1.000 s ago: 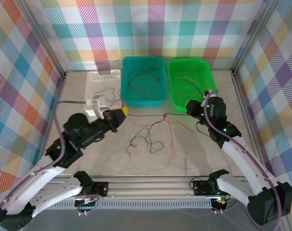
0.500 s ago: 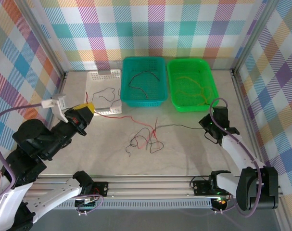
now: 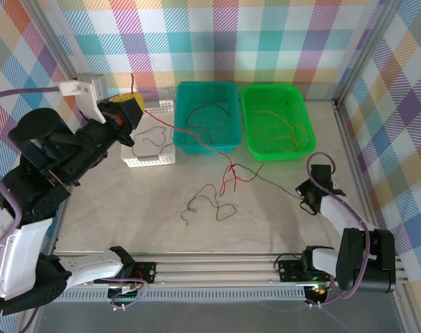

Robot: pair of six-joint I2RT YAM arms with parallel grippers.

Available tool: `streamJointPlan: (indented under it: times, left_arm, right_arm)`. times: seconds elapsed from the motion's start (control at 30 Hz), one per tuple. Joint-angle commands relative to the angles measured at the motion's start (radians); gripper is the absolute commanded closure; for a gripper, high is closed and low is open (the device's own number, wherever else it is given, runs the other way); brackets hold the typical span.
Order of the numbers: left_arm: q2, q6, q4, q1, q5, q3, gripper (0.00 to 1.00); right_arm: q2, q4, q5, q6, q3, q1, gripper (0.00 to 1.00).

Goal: Untangle the cables

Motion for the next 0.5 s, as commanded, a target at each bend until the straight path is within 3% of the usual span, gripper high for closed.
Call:
streamJointPlan:
  times: [0.0,0.1,0.27,0.47]
  left_arm:
    - [-0.033,0.074,-0.011,0.008,-0.07,0.074,1.0]
    - [-0.06,0.088,-0.011,0.009,-0.105,0.108,1.0]
    - [-0.066,0.126,-0.034,-0.015,-0.24,0.155,1.0]
    - [0.003,0.053,-0.077,-0.018,-0.112,0.113,1.0]
  right_arm:
    - [-0.054,-0.06,0.124,0.034,0.001,-0.018,1.0]
    - [-0.086,-0.057,0.076,0.059,-0.03,-0.097,1.0]
    - [-0.062,-0.11,0.06,0.097,-0.021,-0.136,1.0]
    - [-0.114,-0.069,-0.008,0.059,-0.018,-0.133,1.0]
